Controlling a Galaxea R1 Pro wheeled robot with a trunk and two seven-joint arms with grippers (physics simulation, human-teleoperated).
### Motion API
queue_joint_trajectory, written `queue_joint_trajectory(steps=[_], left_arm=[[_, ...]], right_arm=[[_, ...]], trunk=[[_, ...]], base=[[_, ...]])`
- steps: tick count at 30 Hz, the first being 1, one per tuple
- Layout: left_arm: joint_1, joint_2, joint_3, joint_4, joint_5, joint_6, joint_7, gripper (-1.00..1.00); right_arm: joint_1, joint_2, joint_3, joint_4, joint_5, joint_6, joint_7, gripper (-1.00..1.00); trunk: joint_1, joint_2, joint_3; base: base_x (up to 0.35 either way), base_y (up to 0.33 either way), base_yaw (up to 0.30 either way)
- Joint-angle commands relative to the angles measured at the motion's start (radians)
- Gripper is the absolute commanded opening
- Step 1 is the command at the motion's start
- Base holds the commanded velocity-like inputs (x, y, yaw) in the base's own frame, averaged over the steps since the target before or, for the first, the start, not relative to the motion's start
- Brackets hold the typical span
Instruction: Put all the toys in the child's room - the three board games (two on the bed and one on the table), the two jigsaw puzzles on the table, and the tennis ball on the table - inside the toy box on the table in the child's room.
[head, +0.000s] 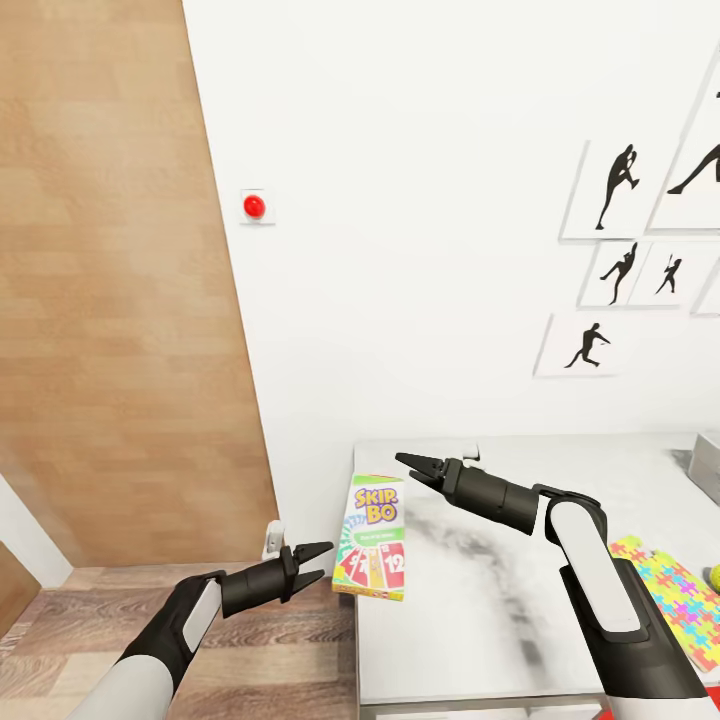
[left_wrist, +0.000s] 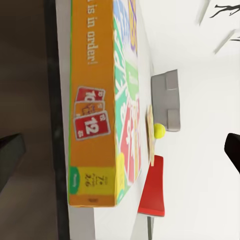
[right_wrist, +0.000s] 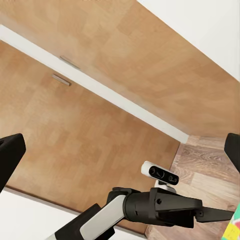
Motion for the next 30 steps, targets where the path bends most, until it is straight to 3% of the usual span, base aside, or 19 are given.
queue_joint_trajectory(steps=[1, 30], left_arm=[[-0.001, -0.001, 0.005, 0.0, -0.002, 0.006, -0.003, 1.0], [-0.001, -0.001, 0.005, 0.0, -0.002, 0.006, -0.002, 1.0]], right_arm=[[-0.001, -0.001, 0.0, 0.0, 0.01, 0.001, 0.01, 1.0], [-0.001, -0.001, 0.0, 0.0, 0.01, 0.001, 0.011, 1.0]], trunk=[[0.0, -0.001, -0.001], [0.0, -0.001, -0.001]], base=[[0.0, -0.015, 0.0], [0.0, -0.001, 0.0]])
